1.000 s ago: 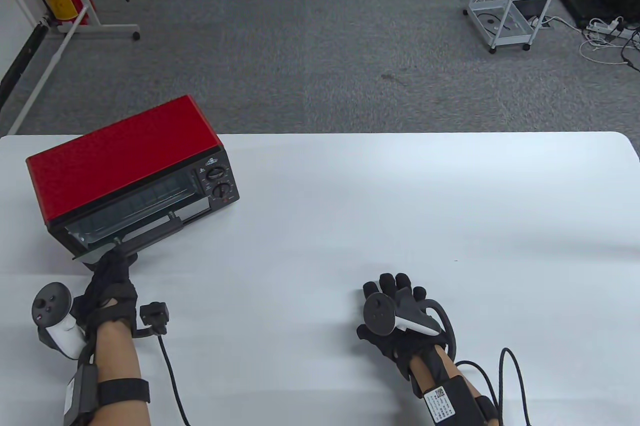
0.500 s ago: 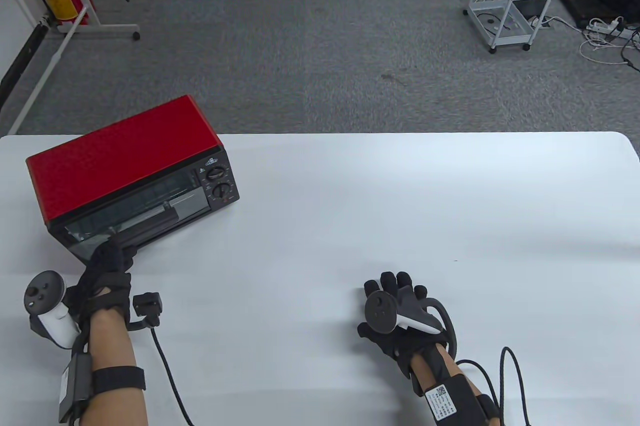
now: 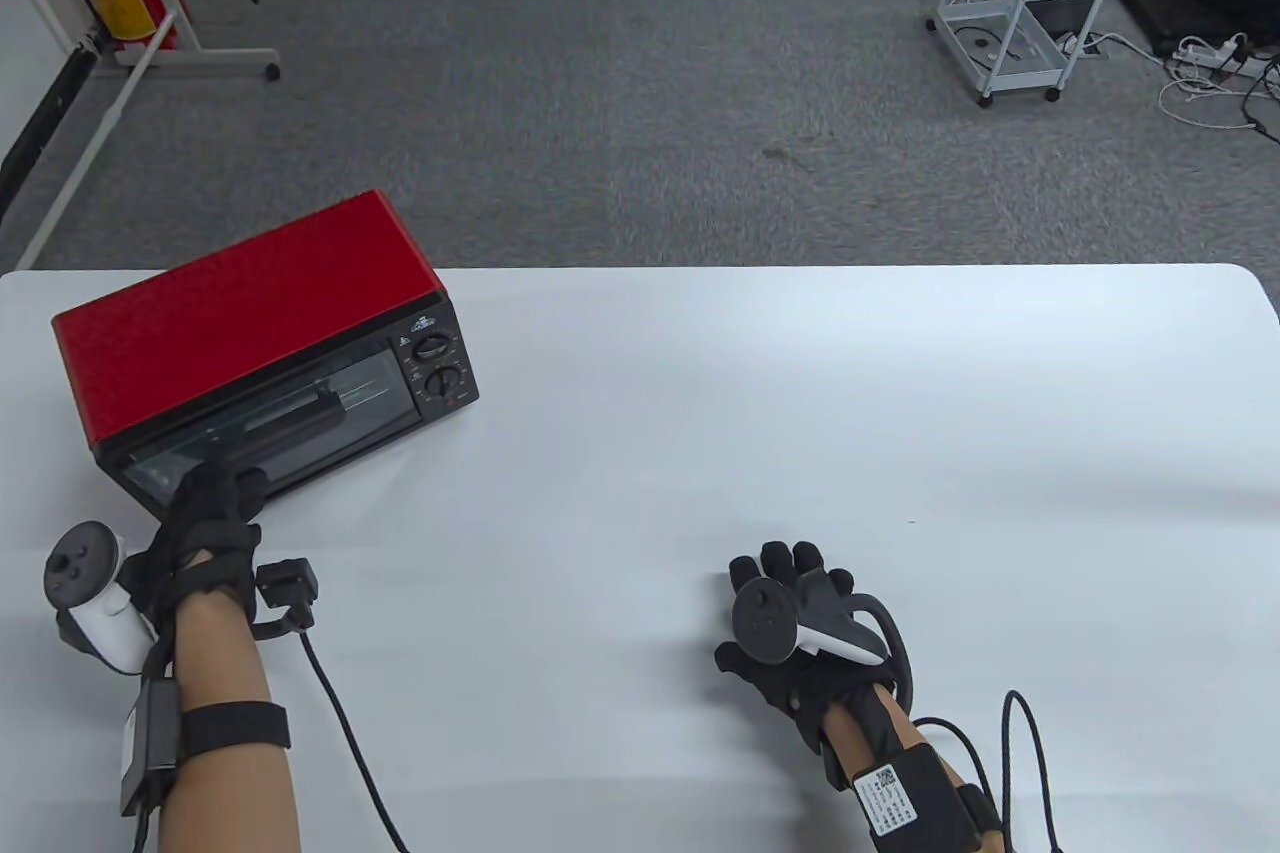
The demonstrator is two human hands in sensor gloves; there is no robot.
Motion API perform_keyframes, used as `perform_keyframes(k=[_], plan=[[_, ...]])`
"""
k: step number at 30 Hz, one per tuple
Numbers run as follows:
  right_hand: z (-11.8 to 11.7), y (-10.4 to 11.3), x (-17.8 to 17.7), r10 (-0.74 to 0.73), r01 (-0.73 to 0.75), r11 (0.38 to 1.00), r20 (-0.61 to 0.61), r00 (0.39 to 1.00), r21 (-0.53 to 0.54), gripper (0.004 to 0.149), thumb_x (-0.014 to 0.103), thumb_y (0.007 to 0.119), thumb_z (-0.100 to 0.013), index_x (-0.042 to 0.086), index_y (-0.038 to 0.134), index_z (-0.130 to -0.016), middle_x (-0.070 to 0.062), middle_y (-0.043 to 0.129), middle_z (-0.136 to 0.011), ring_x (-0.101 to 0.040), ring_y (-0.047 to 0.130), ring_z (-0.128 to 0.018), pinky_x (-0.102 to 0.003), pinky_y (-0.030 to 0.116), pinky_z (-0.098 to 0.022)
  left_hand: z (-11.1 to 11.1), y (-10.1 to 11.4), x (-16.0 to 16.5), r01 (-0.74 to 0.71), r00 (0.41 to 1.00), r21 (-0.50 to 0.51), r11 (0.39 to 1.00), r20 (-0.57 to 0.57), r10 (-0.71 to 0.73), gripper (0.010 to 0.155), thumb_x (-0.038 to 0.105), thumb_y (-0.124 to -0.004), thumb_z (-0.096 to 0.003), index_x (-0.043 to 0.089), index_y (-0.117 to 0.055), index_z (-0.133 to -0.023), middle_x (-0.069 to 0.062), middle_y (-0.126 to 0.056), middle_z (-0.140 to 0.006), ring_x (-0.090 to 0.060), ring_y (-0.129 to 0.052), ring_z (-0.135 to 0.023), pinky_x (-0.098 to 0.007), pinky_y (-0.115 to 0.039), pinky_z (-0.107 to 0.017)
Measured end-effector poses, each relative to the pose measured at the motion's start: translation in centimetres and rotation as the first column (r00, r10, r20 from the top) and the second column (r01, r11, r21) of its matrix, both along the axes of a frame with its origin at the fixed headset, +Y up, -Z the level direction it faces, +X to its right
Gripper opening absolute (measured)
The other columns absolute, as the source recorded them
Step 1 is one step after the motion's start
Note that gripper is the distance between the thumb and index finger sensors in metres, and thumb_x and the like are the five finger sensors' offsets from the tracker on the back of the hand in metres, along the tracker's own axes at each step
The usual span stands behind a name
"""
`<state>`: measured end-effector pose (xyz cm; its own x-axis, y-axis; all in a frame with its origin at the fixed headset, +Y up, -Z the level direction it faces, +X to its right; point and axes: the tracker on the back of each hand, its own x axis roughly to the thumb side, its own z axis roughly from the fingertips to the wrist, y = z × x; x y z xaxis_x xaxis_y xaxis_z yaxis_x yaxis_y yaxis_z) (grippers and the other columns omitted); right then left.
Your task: Close oven door by handle
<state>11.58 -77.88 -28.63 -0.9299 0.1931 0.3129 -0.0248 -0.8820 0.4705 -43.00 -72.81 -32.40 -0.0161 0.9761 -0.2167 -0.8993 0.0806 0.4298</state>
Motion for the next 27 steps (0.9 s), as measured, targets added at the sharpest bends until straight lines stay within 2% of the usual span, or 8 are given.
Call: perform_keyframes(k=[17,23,24,27], plan=[[-0.3,0.0,0.1,-0.004,0.004,1.0,-0.005,1.0,0.004,0.088,0.052,0.051,-0.054,0.005,-0.001,-0.106,-0.038,-0.006,-0.108,-0.069,-0.001,-0.095,-0.082,0.015,-0.064,-0.6,0.3,-0.1,-0.008,1.0,-0.018,1.0,0.018,0.008,0.057,0.043,-0.058,-0.0614,0.027,-0.058,-0.116,-0.006,-0.065,-0.114,-0.038,-0.058,-0.11,-0.063,-0.054,-0.074],[-0.4,0.5,0.4,-0.011,0.011,1.0,0.007,1.0,0.025,0.088,0.052,0.051,-0.054,0.005,-0.001,-0.106,-0.038,-0.006,-0.108,-0.069,-0.001,-0.095,-0.082,0.015,-0.064,-0.1,-0.2,0.7,0.08,0.997,-0.04,0.996,0.011,-0.08,0.067,0.044,-0.058,-0.0604,0.018,-0.048,-0.121,-0.014,-0.055,-0.118,-0.047,-0.052,-0.108,-0.067,-0.05,-0.071],[-0.4,0.7,0.5,-0.016,0.015,0.999,0.012,1.0,0.03,0.088,0.052,0.051,-0.054,0.005,-0.001,-0.106,-0.038,-0.006,-0.108,-0.069,-0.001,-0.095,-0.082,0.015,-0.064,0.1,-0.3,0.9,0.107,0.994,-0.045,0.993,0.007,-0.106,0.068,0.044,-0.058,-0.0601,0.016,-0.047,-0.121,-0.019,-0.054,-0.117,-0.049,-0.052,-0.107,-0.068,-0.05,-0.07],[-0.4,1.1,0.8,-0.028,0.027,0.998,0.023,0.999,0.048,0.088,0.052,0.051,-0.054,0.005,-0.001,-0.106,-0.038,-0.006,-0.108,-0.069,-0.001,-0.095,-0.082,0.015,-0.064,0.5,-0.3,2.1,0.231,0.973,-0.06,0.971,0.039,-0.229,0.068,0.043,-0.06,-0.0593,0.01,-0.052,-0.118,-0.022,-0.056,-0.115,-0.053,-0.051,-0.104,-0.07,-0.049,-0.068]])
